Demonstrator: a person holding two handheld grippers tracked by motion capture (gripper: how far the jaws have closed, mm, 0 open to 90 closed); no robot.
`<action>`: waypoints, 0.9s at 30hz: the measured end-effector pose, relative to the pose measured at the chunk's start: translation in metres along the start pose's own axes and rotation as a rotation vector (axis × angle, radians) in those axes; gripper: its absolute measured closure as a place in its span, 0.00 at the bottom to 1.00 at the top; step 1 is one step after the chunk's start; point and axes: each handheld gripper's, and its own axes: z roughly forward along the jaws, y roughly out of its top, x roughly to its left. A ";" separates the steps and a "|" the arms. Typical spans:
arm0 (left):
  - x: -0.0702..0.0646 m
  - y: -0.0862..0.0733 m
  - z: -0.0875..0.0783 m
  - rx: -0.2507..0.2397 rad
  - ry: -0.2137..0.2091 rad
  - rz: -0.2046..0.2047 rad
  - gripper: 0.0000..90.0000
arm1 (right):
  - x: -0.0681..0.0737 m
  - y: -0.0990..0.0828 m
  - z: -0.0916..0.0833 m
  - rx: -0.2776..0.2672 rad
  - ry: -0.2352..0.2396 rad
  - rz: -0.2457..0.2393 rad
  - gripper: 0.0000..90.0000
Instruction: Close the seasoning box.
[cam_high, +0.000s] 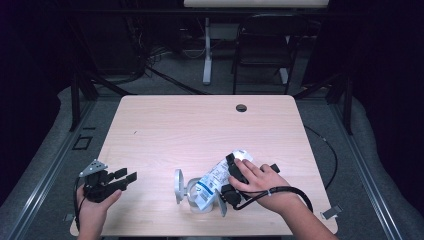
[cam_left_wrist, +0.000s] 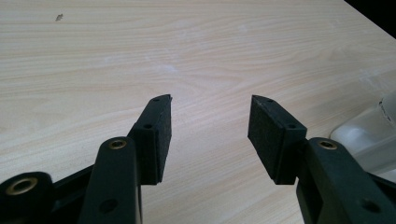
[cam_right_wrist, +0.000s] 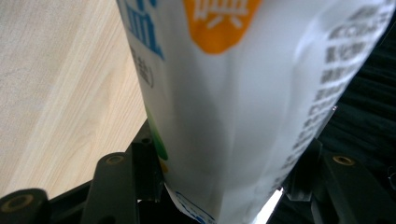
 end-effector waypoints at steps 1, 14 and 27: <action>0.000 0.000 0.000 -0.001 0.000 -0.001 0.56 | 0.000 0.000 -0.001 0.005 0.005 0.000 0.49; 0.000 -0.001 -0.001 -0.007 0.002 -0.002 0.56 | -0.001 0.000 -0.001 -0.005 -0.001 -0.013 0.50; 0.000 -0.001 -0.002 -0.004 0.005 -0.002 0.56 | -0.001 0.001 -0.002 0.004 0.004 -0.021 0.51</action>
